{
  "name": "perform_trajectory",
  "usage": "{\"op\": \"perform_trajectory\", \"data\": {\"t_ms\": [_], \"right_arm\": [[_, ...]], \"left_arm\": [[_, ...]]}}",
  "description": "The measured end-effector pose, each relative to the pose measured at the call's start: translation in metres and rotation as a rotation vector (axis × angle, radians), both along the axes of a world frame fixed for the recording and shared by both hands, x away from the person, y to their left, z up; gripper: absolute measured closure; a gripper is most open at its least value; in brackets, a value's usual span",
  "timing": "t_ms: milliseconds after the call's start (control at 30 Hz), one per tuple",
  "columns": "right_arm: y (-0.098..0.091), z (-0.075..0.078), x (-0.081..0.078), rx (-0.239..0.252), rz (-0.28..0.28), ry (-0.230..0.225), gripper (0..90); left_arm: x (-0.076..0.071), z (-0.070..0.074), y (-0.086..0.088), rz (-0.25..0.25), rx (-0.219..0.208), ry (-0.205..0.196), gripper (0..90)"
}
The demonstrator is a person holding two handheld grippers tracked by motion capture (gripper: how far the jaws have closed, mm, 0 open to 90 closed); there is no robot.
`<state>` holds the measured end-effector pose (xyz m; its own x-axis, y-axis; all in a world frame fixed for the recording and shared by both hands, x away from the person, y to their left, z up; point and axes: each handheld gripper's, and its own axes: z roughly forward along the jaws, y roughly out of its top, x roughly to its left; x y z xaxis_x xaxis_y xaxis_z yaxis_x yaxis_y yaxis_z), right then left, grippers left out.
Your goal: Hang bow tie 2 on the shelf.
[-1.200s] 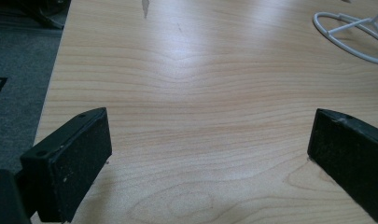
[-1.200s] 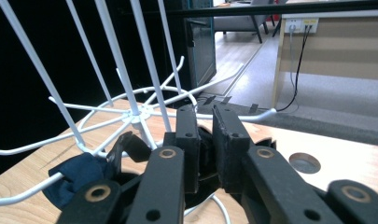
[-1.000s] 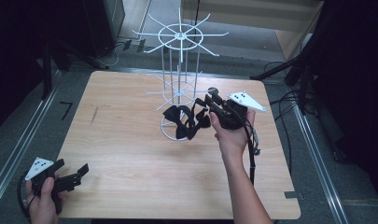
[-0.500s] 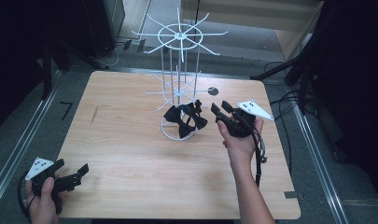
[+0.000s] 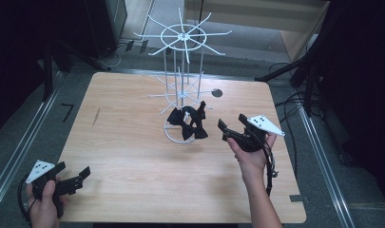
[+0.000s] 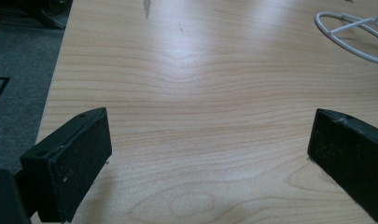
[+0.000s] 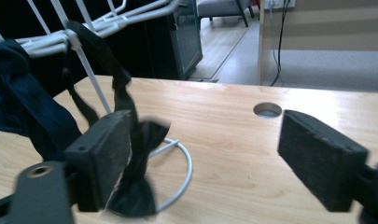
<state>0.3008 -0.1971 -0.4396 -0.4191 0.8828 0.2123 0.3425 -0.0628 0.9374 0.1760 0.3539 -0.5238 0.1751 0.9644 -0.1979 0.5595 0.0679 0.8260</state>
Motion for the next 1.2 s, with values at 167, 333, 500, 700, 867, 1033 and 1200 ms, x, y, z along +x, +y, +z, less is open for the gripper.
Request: {"op": "perform_trajectory", "data": {"t_ms": [167, 333, 500, 700, 867, 1033, 1200], "right_arm": [[-0.008, -0.009, -0.008, -0.007, 0.0, 0.005, 12.9], [-0.017, -0.018, -0.013, -0.002, -0.018, 0.03, 10.6], [-0.027, -0.03, -0.02, 0.017, -0.015, 0.047, 1.6], [-0.041, -0.045, -0.029, 0.014, -0.031, 0.061, 0.0], [-0.054, -0.058, -0.037, 0.002, -0.051, 0.078, 0.0], [-0.067, -0.067, -0.044, 0.007, -0.071, 0.098, 0.0], [-0.078, -0.071, -0.05, -0.002, -0.082, 0.1, 0.0]], "left_arm": [[0.0, 0.0, 0.0, 0.001, -0.001, 0.001, 0.0], [0.0, 0.0, 0.0, 0.001, 0.0, 0.0, 0.0], [0.0, 0.0, 0.0, -0.001, 0.001, 0.0, 0.0], [0.001, 0.0, -0.001, 0.001, 0.001, -0.001, 0.0], [0.001, 0.0, -0.001, 0.002, 0.003, 0.001, 0.0], [0.001, 0.0, -0.002, 0.003, 0.008, 0.001, 0.0], [0.001, 0.0, -0.002, 0.004, 0.011, 0.002, 0.0]]}}
